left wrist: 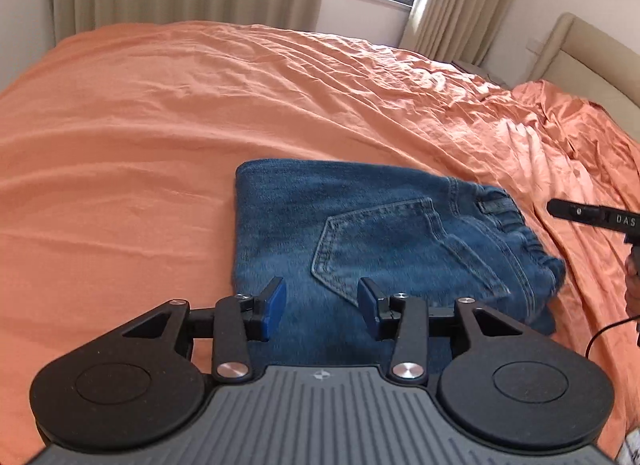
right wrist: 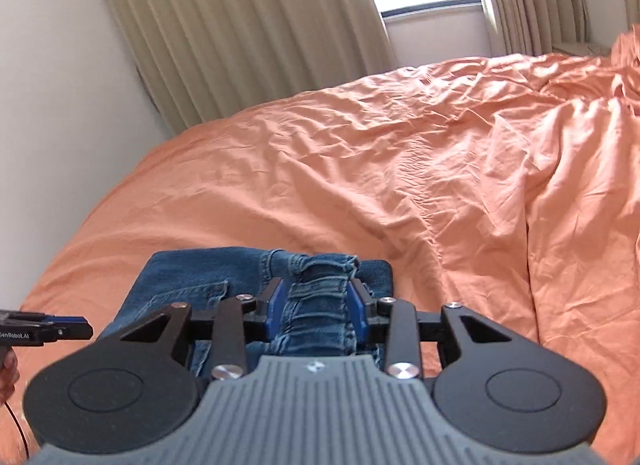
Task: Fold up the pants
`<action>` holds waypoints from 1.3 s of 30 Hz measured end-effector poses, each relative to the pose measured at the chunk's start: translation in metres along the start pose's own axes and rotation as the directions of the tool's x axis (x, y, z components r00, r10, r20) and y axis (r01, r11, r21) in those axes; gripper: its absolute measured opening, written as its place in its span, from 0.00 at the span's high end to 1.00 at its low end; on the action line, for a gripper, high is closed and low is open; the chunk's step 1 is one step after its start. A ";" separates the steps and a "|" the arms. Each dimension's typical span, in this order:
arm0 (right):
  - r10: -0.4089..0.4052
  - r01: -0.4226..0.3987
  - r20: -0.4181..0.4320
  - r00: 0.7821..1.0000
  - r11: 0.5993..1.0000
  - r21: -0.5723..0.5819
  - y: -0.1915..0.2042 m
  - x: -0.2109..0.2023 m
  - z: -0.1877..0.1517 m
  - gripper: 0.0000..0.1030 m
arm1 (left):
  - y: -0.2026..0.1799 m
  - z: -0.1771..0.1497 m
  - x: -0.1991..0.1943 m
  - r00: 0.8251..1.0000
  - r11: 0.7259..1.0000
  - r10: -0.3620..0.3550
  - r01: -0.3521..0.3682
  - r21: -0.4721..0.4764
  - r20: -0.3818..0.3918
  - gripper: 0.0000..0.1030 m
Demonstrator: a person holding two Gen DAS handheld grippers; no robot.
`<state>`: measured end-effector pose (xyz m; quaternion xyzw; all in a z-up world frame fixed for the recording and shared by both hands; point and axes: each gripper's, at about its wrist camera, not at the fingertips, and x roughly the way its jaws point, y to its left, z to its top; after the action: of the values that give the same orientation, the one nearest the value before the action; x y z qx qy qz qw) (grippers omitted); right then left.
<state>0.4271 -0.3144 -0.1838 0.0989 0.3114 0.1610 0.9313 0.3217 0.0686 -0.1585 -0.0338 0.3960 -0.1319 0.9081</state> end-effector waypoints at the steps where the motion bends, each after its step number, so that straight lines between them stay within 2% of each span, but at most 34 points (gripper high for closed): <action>1: -0.004 0.004 0.004 1.000 1.000 -0.020 0.006 -0.005 -0.007 0.74 | -0.005 -0.007 -0.007 1.000 0.999 0.011 -0.011 0.034 -0.007 0.48; 4: -0.058 0.063 0.059 0.997 0.994 -0.090 0.027 -0.020 -0.033 0.79 | -0.022 -0.030 -0.026 0.997 0.986 0.063 -0.058 0.154 -0.032 0.41; 7: -0.066 0.074 0.094 0.993 0.994 -0.079 0.032 -0.023 -0.055 0.79 | -0.033 -0.052 -0.036 0.993 0.965 0.108 -0.092 0.245 -0.050 0.34; 11: -0.107 0.109 0.049 0.993 0.994 -0.033 0.024 -0.007 -0.077 0.81 | -0.046 -0.077 -0.026 0.974 0.924 0.206 -0.161 0.348 -0.095 0.33; 13: -0.095 0.096 0.035 0.995 0.995 -0.033 0.020 -0.001 -0.081 0.81 | -0.051 -0.084 -0.015 0.958 0.898 0.271 -0.216 0.384 -0.094 0.36; 16: -0.073 0.073 0.033 0.997 0.997 -0.023 0.015 0.006 -0.083 0.81 | -0.055 -0.089 -0.002 0.937 0.861 0.343 -0.283 0.423 -0.070 0.47; 17: -0.063 0.063 0.032 0.998 0.998 -0.006 0.011 0.007 -0.084 0.81 | -0.058 -0.088 -0.001 0.934 0.855 0.351 -0.289 0.430 -0.070 0.56; 18: -0.055 0.055 0.026 0.998 0.998 0.009 0.007 0.009 -0.086 0.82 | -0.062 -0.087 -0.001 0.931 0.844 0.358 -0.292 0.450 -0.067 0.70; 19: -0.049 0.049 0.020 0.999 0.999 0.017 0.004 0.011 -0.087 0.82 | -0.069 -0.087 -0.001 0.926 0.821 0.372 -0.298 0.487 -0.061 0.74; 21: -0.042 0.042 0.004 0.999 0.999 0.029 0.000 0.013 -0.087 0.83 | -0.085 -0.094 -0.006 0.906 0.723 0.424 -0.336 0.604 -0.004 0.80; 22: -0.041 0.041 -0.003 0.999 0.999 0.035 -0.001 0.014 -0.087 0.83 | -0.090 -0.097 -0.007 0.899 0.682 0.437 -0.343 0.646 0.015 0.81; 23: -0.042 0.042 -0.013 0.999 0.998 0.037 -0.001 0.016 -0.087 0.83 | -0.091 -0.102 -0.006 0.895 0.658 0.445 -0.338 0.674 0.014 0.82; 24: -0.041 0.042 -0.025 0.999 0.998 0.039 -0.002 0.019 -0.088 0.83 | -0.087 -0.105 -0.003 0.893 0.658 0.450 -0.325 0.679 -0.009 0.82; 25: -0.040 0.041 -0.034 0.999 0.998 0.038 -0.002 0.021 -0.089 0.83 | -0.082 -0.107 0.002 0.892 0.673 0.451 -0.315 0.669 -0.035 0.82; 29: -0.039 0.039 -0.049 0.998 0.999 0.007 -0.001 0.024 -0.096 0.83 | -0.060 -0.117 0.024 0.889 0.776 0.438 -0.300 0.555 -0.131 0.86; 30: -0.040 0.041 -0.053 0.998 0.999 0.004 -0.001 0.026 -0.098 0.83 | -0.056 -0.118 0.027 0.891 0.793 0.431 -0.301 0.530 -0.139 0.86; 33: -0.063 0.061 -0.046 0.997 0.997 -0.038 0.003 0.029 -0.101 0.83 | -0.047 -0.115 0.029 0.899 0.835 0.408 -0.297 0.463 -0.159 0.86; 39: -0.080 0.078 -0.044 0.996 0.996 -0.045 0.004 0.024 -0.101 0.83 | -0.037 -0.097 0.012 0.906 0.887 0.362 -0.262 0.381 -0.220 0.83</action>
<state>0.3825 -0.2940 -0.2755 0.0629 0.3326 0.1330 0.9315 0.2507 0.0337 -0.2270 0.2088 0.4939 -0.0528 0.8424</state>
